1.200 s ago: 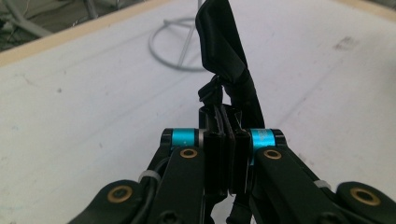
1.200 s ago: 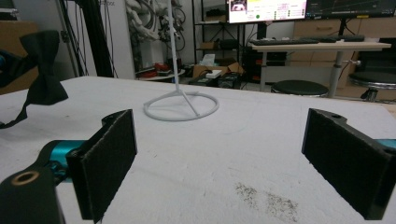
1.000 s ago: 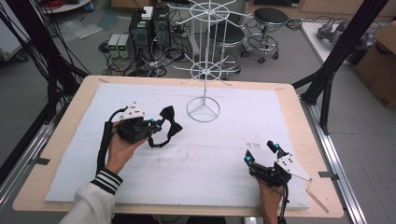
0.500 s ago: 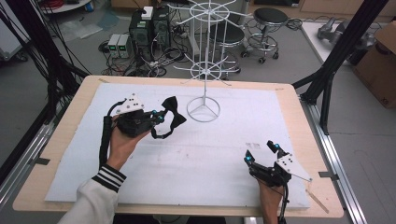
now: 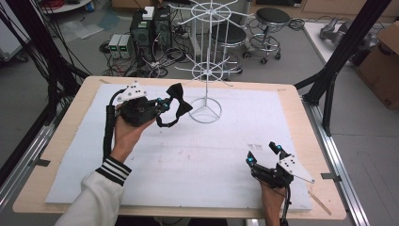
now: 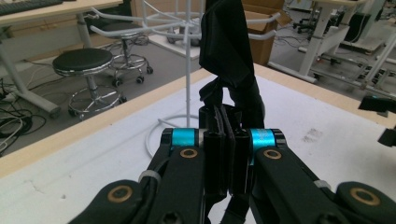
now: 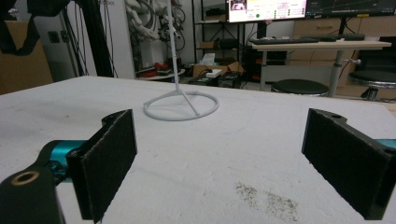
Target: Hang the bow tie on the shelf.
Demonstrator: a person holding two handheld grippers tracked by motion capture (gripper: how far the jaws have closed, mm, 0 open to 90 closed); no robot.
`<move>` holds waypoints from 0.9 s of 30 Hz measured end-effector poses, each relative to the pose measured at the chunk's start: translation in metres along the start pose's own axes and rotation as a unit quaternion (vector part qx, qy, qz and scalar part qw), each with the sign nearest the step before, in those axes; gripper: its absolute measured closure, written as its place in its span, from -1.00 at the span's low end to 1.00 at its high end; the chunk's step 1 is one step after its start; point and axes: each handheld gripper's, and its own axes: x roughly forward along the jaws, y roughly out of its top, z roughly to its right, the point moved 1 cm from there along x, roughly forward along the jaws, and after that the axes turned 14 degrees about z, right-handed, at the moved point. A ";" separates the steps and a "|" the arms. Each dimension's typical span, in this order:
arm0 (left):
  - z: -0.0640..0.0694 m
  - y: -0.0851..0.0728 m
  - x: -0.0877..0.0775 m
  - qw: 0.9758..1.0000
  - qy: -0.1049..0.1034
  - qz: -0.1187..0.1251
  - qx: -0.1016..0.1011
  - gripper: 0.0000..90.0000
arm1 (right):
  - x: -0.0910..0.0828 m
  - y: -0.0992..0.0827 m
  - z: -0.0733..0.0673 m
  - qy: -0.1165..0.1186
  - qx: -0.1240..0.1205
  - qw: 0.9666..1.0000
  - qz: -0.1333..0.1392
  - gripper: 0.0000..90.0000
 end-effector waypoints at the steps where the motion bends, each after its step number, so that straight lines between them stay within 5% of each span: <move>1: -0.002 0.001 0.001 1.000 0.000 0.001 -0.004 0.95 | 0.000 0.000 0.000 0.000 0.001 1.000 0.000 -0.79; 19: -0.021 0.002 0.010 0.999 -0.003 0.018 -0.037 0.95 | 0.000 0.000 0.000 -0.001 0.002 1.000 -0.002 -0.79; 27: -0.025 0.014 0.016 0.999 -0.009 0.018 -0.028 0.95 | 0.000 0.000 0.000 -0.001 0.002 1.000 -0.002 -0.79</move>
